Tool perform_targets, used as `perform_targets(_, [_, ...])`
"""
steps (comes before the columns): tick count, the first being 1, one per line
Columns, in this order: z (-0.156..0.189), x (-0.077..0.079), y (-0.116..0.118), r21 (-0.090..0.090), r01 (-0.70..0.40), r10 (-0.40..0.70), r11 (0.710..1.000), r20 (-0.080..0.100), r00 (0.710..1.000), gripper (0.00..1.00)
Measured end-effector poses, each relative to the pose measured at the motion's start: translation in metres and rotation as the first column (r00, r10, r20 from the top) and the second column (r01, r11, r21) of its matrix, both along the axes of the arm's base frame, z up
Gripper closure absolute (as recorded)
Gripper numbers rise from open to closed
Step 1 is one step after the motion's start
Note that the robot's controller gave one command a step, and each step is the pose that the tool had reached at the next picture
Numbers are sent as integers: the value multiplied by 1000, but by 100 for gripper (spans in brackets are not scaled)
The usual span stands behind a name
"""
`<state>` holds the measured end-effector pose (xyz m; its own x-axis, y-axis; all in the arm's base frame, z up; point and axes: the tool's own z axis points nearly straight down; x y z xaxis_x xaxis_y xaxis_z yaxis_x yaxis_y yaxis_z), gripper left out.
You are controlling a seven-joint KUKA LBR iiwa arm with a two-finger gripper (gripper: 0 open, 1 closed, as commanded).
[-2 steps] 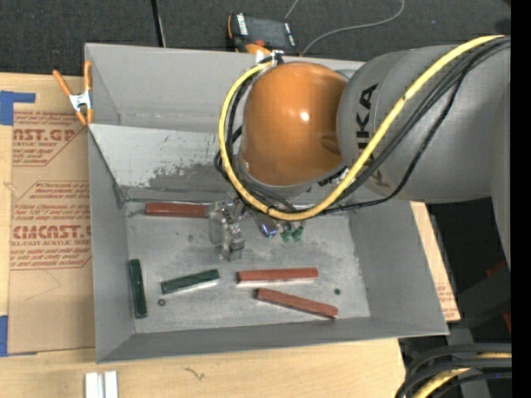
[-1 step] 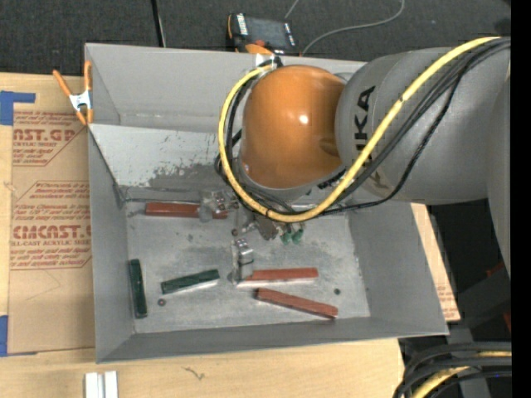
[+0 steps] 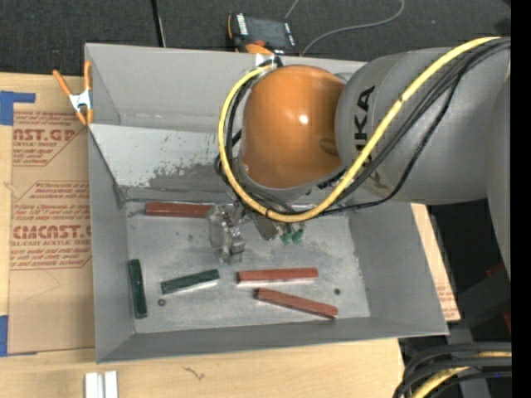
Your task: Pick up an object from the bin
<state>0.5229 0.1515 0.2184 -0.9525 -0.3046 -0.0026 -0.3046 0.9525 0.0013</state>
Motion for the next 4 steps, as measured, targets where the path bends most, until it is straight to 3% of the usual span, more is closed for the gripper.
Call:
perform_targets(1, [0,0,0,0,0,0,1000,0,1000,0])
perform_targets(2, [-152,18,61,0,-386,386,923,-5,923,0])
perform_targets(3, [-148,20,61,0,-384,384,924,0,924,100])
perform_targets(4, [-42,57,73,-1,-329,329,944,11,944,100])
